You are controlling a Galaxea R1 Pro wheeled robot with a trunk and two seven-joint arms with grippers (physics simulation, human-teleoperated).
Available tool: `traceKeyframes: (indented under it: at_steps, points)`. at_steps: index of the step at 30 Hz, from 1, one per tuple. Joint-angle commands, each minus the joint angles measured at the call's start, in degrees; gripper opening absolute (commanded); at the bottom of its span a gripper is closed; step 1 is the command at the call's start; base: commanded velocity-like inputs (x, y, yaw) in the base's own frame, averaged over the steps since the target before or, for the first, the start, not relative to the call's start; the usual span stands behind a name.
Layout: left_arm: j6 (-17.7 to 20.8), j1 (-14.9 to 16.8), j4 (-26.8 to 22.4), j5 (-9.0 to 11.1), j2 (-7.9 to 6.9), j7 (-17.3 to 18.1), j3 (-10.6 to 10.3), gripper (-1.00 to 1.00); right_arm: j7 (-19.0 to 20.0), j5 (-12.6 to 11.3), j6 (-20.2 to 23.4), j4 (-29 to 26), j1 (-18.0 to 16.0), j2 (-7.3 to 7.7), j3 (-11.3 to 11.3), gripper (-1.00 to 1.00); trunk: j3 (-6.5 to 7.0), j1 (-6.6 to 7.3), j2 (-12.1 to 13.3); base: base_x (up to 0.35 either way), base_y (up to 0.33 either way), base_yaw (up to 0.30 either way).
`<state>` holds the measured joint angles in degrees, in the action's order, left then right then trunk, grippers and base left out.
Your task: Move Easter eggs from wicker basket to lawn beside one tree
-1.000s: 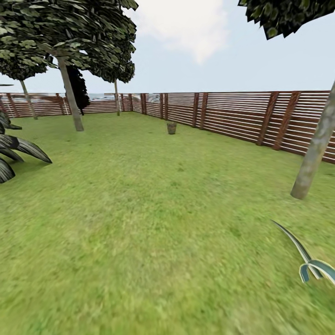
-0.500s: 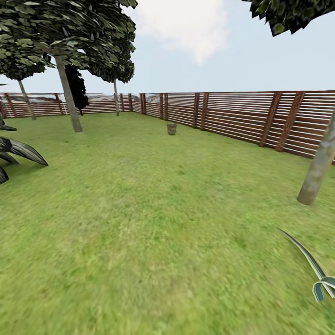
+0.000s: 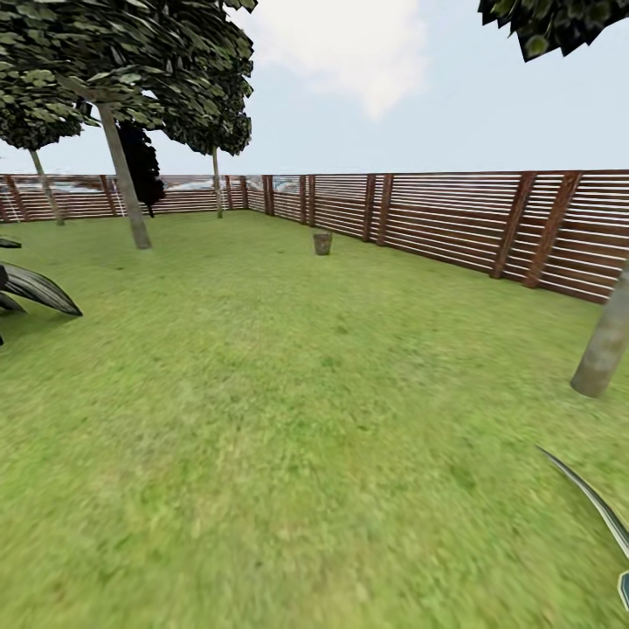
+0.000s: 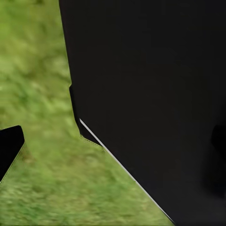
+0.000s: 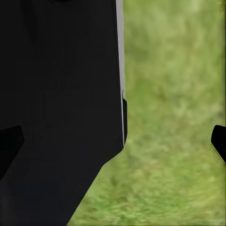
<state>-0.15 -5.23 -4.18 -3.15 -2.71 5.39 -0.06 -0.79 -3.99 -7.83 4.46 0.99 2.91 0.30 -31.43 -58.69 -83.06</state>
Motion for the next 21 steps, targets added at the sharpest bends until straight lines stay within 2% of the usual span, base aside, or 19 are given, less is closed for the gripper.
traceKeyframes:
  at_steps: [1,21]
  points:
    - [-0.02,-0.04,-0.13,-0.31,-0.02,0.15,0.01,1.00,0.00,-0.41,-0.35,0.11,-0.02,-0.01,0.06,1.00,-0.03,-0.04,-0.02,0.338,0.000,0.000]
    - [-0.02,-0.04,-0.13,-0.34,-0.02,0.15,0.02,1.00,0.00,-0.41,-0.35,0.11,-0.02,0.01,0.06,1.00,-0.03,-0.04,-0.02,0.338,0.000,0.000]
